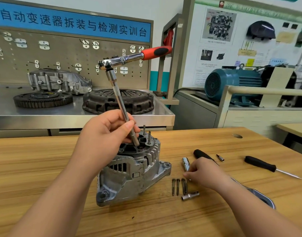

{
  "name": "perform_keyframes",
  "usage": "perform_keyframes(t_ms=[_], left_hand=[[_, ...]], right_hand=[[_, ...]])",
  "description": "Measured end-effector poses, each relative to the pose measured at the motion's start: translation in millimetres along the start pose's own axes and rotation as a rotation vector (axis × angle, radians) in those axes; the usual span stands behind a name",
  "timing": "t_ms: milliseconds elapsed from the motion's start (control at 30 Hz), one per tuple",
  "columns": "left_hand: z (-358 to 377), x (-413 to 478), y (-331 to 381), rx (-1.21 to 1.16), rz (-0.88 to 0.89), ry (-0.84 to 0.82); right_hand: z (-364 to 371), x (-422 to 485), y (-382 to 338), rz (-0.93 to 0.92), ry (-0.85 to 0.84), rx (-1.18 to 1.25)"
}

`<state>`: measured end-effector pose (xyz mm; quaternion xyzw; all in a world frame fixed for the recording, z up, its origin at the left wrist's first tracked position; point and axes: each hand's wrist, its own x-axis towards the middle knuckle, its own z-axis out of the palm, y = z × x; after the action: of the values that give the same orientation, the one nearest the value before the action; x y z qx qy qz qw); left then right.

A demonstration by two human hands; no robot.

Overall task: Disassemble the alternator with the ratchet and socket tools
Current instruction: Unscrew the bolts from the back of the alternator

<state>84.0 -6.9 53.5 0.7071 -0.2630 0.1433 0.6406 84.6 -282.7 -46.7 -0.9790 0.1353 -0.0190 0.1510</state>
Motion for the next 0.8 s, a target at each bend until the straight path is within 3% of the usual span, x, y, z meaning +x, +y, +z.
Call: perform_keyframes(t_ms=[233,433,600,800], left_hand=[[-1,0,-1,-0.002,-0.002,0.003],[1,-3,4,0.052,-0.004,-0.016],[6,-7,9,0.252,0.071,-0.072],[14,-12,13,0.4,0.104,-0.15]], right_hand=[[-10,-12,-16,-0.081,0.151,0.143],[-59,-60,-81,-0.518,0.383,0.656],[-88,-81,-134,-0.768,0.253,0.892],[-99,-82,-153,-0.737,0.192,1.127]])
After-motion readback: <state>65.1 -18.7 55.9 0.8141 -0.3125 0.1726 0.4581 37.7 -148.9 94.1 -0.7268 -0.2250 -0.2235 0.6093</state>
